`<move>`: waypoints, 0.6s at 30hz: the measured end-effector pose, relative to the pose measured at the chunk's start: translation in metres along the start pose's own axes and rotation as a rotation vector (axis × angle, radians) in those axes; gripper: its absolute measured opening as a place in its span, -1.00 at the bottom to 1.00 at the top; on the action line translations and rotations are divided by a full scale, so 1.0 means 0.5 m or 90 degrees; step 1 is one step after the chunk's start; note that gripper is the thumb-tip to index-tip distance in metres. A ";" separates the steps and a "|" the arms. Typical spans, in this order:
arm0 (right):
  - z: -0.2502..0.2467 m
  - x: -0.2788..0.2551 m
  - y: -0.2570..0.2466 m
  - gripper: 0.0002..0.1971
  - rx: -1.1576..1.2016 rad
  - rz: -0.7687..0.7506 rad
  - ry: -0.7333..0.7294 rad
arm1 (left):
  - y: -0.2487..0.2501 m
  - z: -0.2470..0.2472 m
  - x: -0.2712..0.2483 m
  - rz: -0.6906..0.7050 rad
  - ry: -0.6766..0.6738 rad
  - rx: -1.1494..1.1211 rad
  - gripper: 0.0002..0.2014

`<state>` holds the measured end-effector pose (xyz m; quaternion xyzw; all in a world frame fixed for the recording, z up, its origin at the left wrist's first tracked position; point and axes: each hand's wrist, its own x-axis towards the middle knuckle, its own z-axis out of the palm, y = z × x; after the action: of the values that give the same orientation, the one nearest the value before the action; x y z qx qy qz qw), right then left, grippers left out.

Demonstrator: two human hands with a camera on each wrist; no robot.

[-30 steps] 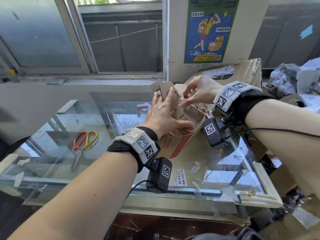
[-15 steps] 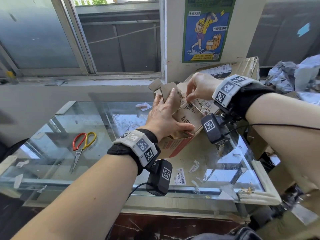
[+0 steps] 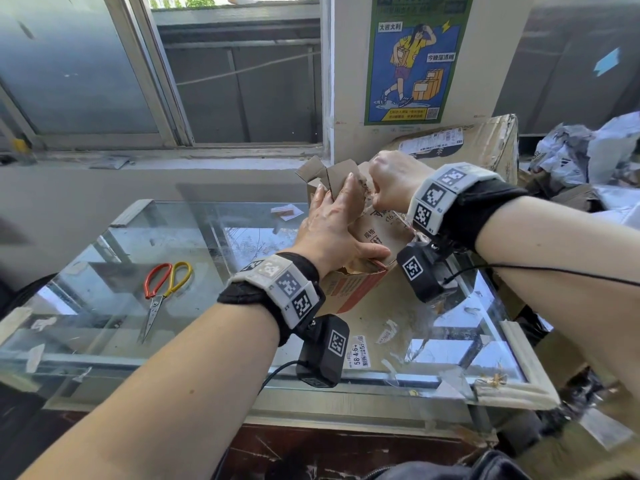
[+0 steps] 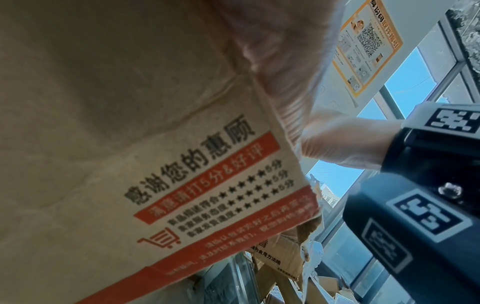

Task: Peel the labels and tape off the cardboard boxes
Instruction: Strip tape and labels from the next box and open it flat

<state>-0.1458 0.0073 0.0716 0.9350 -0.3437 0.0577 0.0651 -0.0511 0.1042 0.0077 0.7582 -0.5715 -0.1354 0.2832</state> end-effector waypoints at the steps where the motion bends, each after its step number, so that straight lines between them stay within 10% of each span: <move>1: 0.002 -0.002 0.000 -0.81 0.003 0.002 0.009 | 0.001 0.000 0.002 -0.001 0.000 0.002 0.30; 10: -0.006 0.004 0.060 -0.86 0.342 0.098 -0.076 | -0.001 0.000 0.004 -0.007 -0.004 0.007 0.32; 18: -0.007 0.005 0.052 -0.77 0.263 0.135 -0.097 | 0.002 0.004 0.003 0.015 -0.005 0.018 0.33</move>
<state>-0.1610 -0.0131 0.0775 0.8889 -0.4247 0.0627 -0.1601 -0.0524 0.1021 0.0068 0.7547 -0.5835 -0.1272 0.2716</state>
